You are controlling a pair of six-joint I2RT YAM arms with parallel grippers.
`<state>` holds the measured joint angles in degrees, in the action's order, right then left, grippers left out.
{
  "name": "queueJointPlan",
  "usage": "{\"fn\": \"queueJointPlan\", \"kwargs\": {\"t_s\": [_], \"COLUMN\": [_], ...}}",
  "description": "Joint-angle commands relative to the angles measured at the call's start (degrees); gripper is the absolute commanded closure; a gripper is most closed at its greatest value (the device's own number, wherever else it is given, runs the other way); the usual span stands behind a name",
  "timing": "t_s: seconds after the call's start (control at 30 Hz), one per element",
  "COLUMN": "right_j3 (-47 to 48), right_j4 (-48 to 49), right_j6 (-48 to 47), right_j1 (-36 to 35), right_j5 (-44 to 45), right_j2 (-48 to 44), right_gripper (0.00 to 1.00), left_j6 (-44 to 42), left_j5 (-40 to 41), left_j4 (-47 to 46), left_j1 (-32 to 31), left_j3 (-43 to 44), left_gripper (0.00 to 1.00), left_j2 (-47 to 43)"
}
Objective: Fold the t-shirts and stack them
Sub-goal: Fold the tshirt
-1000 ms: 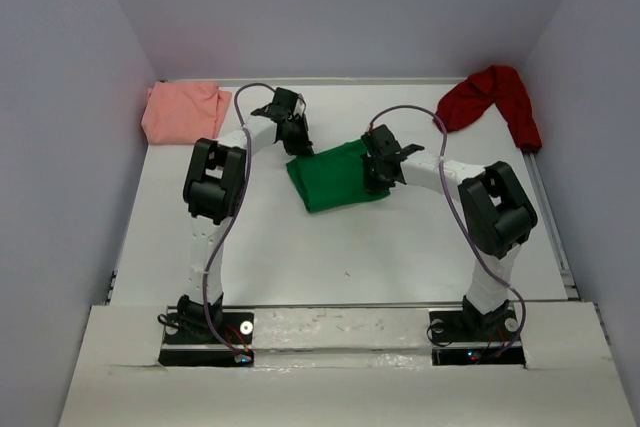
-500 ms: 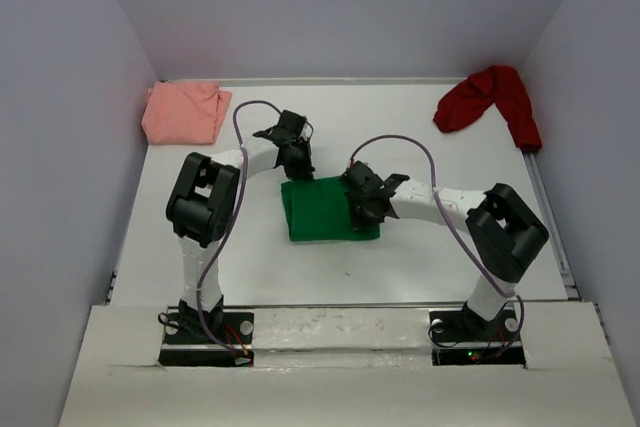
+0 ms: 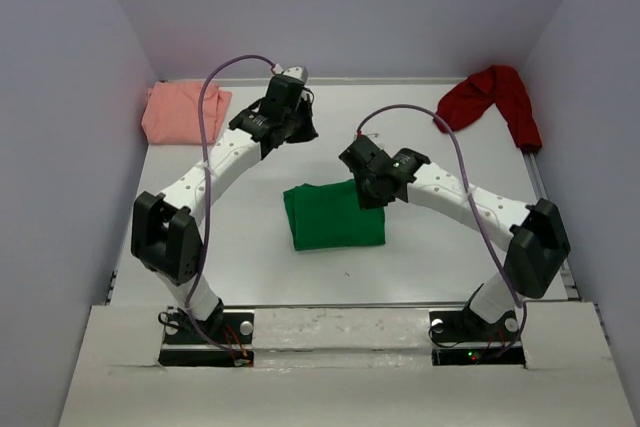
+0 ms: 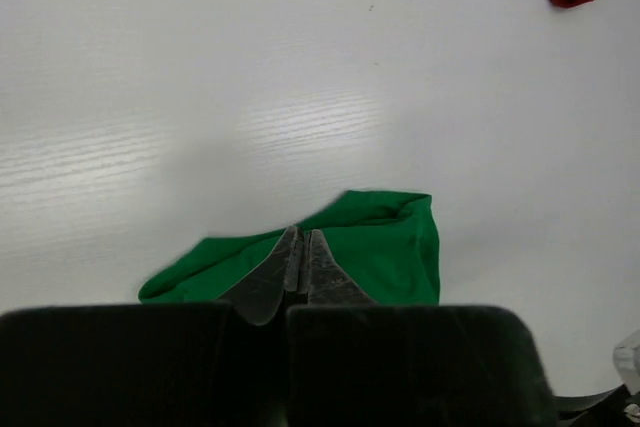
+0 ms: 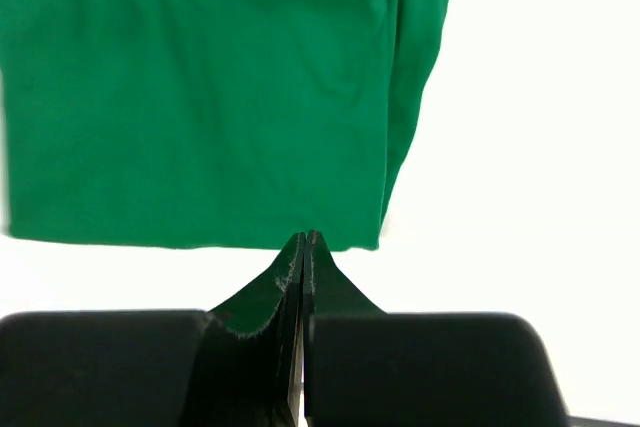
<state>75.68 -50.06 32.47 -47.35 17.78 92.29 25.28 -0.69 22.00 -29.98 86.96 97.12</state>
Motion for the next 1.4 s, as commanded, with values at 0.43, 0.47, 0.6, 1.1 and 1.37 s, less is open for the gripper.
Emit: {"fn": "queueJointPlan", "kwargs": {"t_s": [0.43,0.47,0.6,1.1,1.37], "right_j3": [15.8,16.9,19.2,20.4,19.2], "right_j4": [1.7,2.0,3.2,3.7,3.6], "right_j6": [-10.0,-10.2,-11.9,-12.5,-12.6], "right_j1": [3.0,3.6,6.6,10.3,10.3], "right_j5": [3.8,3.1,1.9,-0.6,-0.6], "right_j2": [14.0,14.8,17.7,20.3,19.4], "right_gripper": [1.0,1.0,1.0,1.0,1.0], "left_j6": [4.0,3.9,3.7,3.1,2.8], "left_j5": [1.6,1.7,3.0,3.7,3.1], "left_j4": [-1.3,-1.4,-0.6,0.9,1.1], "left_j1": [-8.1,-8.1,-8.1,-8.1,-8.1], "left_j3": [-12.9,-13.5,-14.4,-14.1,-13.4], "left_gripper": [1.0,1.0,1.0,1.0,1.0], "left_j2": [-5.3,-5.4,-5.5,-2.6,-1.3]}}
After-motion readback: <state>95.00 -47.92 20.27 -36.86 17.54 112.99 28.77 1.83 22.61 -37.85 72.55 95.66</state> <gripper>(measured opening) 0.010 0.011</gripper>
